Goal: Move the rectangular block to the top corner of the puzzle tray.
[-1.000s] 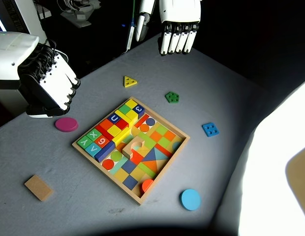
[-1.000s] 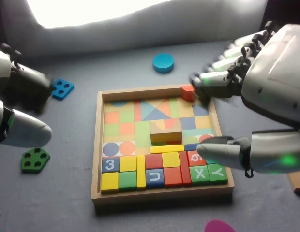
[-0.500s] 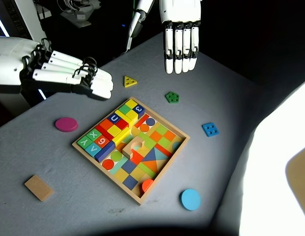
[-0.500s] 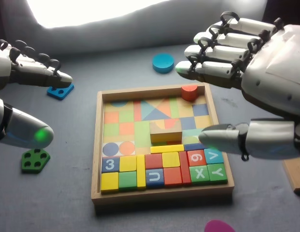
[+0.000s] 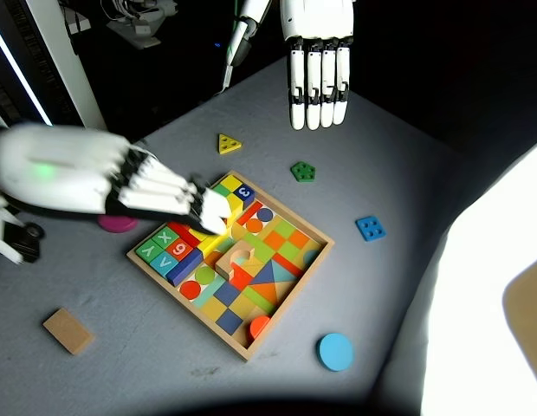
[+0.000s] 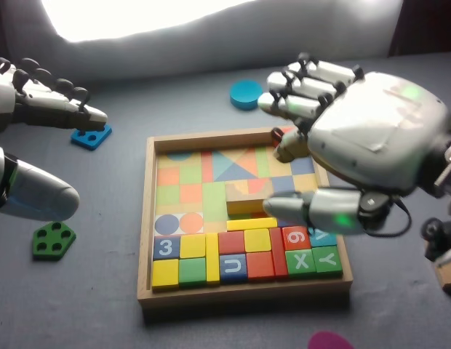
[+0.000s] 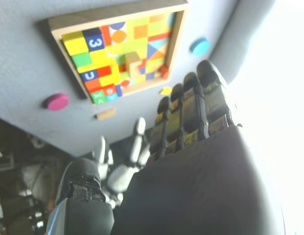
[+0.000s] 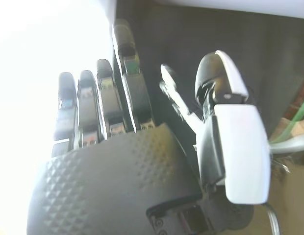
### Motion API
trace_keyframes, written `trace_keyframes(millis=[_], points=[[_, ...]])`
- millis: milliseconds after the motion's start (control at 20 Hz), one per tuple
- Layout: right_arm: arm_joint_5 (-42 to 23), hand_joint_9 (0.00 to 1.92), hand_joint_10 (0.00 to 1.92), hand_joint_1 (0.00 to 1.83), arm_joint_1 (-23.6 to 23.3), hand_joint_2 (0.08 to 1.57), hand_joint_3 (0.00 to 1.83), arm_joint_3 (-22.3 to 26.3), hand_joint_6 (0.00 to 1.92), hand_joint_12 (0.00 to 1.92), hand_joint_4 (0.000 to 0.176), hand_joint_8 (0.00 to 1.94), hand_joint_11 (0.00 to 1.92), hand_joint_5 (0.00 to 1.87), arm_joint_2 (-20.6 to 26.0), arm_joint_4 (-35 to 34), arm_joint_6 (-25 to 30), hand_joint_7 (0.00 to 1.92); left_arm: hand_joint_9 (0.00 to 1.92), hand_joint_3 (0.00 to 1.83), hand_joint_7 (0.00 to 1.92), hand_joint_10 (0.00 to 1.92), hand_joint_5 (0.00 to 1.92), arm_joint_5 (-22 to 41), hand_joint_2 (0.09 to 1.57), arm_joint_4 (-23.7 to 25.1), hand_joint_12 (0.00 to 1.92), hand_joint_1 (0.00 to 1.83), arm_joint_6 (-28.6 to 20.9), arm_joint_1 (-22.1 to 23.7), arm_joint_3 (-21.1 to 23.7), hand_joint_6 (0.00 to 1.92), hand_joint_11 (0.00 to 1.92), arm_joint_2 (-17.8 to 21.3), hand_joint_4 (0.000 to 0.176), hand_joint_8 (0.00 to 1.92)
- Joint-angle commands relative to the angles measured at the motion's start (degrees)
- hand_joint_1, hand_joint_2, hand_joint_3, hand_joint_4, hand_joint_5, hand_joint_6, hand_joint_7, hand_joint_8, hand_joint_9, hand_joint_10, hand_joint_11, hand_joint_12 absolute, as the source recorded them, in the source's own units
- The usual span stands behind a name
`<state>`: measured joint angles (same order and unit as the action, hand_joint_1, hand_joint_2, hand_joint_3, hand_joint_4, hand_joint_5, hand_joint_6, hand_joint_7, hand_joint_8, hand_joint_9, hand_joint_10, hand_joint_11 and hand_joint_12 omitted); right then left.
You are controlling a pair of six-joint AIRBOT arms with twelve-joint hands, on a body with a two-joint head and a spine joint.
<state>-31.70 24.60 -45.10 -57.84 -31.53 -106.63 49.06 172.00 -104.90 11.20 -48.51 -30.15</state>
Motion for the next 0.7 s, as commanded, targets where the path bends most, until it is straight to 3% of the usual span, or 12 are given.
trace_keyframes(millis=[0, 100, 200, 250, 350, 550, 650], points=[[-8.11, 0.07, 0.0, 0.04, 0.04, 1.2, 0.0, -0.24, 0.06, 0.32, 0.0, 0.0, 0.0, 0.87, -0.24, 1.91, -0.22, 0.23, 0.08, 0.0, 0.1, 0.0, 0.08, -4.83, 1.1, 0.57, 0.35, 0.0, -0.07, 0.73, -0.08, 0.0, 0.0, -0.01, 0.003, 0.0], [-9.2, 0.07, 0.0, 0.04, 0.04, 1.19, 0.0, -1.42, 0.05, 0.34, 0.0, 0.0, 0.0, 0.89, -1.92, 0.84, -0.21, 0.22, 0.08, 0.0, 0.09, 0.0, 0.07, -4.83, 1.11, 0.57, 0.31, 0.0, -0.07, 0.8, -0.01, 0.0, 0.0, -0.02, 0.006, 0.0], [-8.73, 0.05, 0.0, 0.03, -0.35, 1.2, 0.0, -2.14, 0.03, 0.24, 0.0, 0.0, 0.0, 0.91, -3.4, -0.71, 0.4, 0.19, 0.07, 0.0, 0.09, 0.0, 0.06, -4.83, 1.11, 0.57, 0.28, 0.0, -0.07, 0.84, 0.02, 0.0, 0.0, -0.02, 0.012, 0.0], [-8.25, 0.04, 0.0, 0.03, -0.6, 1.2, 0.0, -2.31, 0.03, 0.23, 0.0, 0.01, 0.0, 0.92, -4.01, -1.66, 0.57, 0.2, 0.07, 0.0, 0.09, 0.0, 0.06, -4.83, 1.12, 0.57, 0.31, 0.0, -0.07, 0.83, 0.02, 0.0, 0.0, -0.01, 0.006, 0.0], [-7.38, 0.03, 0.0, 0.03, -1.28, 1.2, 0.0, -2.48, 0.02, 0.17, 0.0, 0.0, 0.0, 0.91, -5.52, -8.69, -3.46, 0.16, 0.07, 0.0, 0.09, 0.0, 0.08, -4.83, 1.12, 0.57, 0.34, 0.0, -0.08, 0.84, 0.07, 0.01, 0.0, -0.01, 0.012, 0.0], [-7.61, 0.06, 0.01, 0.05, -2.82, 1.2, 0.0, -4.25, 0.01, 0.26, 0.0, 0.01, 0.0, 0.91, -9.89, -24.7, -14.08, 0.2, 0.08, 0.0, 0.09, 0.0, 0.09, -4.83, 1.11, 0.57, 0.33, 0.0, -0.08, 0.84, 0.05, 0.0, 0.0, -0.01, 0.014, 0.0], [-8.21, 0.05, 0.0, 0.04, -2.77, 1.2, 0.0, -5.3, 0.0, 0.27, 0.0, 0.0, 0.0, 0.9, -11.67, -26.71, -15.16, 0.19, 0.09, 0.0, 0.1, 0.0, 0.09, -4.83, 1.11, 0.57, 0.34, 0.0, -0.08, 0.84, 0.06, 0.0, 0.0, -0.01, 0.016, 0.0]])
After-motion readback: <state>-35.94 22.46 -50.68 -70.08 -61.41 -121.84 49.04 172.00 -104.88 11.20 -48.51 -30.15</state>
